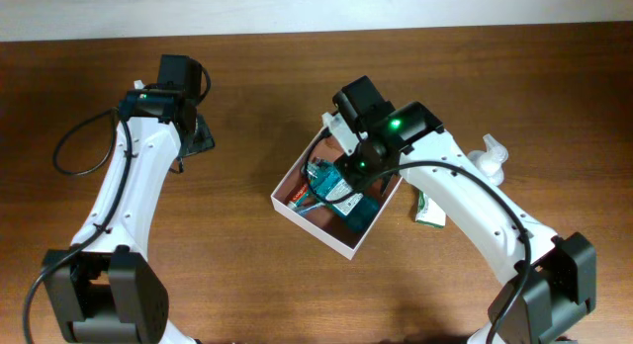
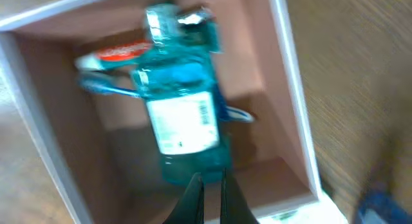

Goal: Pack container
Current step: 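Tilt and lower the mouthwash bottle into the box, laying it down, then open the right gripper and lift it away from the box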

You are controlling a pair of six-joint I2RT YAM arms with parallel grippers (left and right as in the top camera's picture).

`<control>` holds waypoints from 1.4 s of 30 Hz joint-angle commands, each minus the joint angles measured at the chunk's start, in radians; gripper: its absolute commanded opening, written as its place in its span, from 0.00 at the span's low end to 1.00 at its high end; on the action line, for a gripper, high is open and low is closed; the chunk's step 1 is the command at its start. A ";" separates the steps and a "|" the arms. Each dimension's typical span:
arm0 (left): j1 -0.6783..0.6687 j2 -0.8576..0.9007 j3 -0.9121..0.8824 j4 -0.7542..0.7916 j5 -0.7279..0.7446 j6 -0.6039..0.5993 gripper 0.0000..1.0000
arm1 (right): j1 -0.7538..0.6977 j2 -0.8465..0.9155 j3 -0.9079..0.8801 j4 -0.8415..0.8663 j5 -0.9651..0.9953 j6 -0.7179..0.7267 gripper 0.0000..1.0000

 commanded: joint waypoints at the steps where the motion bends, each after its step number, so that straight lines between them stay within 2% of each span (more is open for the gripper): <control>1: 0.002 -0.015 0.005 -0.001 -0.014 0.002 0.99 | -0.012 -0.028 -0.006 -0.037 0.096 0.121 0.04; 14: 0.002 -0.015 0.005 -0.001 -0.014 0.002 0.99 | -0.012 -0.028 -0.006 -0.293 0.163 0.291 0.04; 18: 0.002 -0.015 0.005 -0.001 -0.014 0.002 0.99 | -0.012 -0.028 -0.035 -0.316 0.163 0.308 0.04; 28: 0.002 -0.015 0.005 -0.001 -0.014 0.002 0.99 | -0.018 -0.028 -0.281 -0.109 0.163 0.315 0.04; 42: 0.002 -0.015 0.005 -0.001 -0.014 0.002 0.99 | -0.159 -0.028 -0.294 0.176 0.163 0.303 0.04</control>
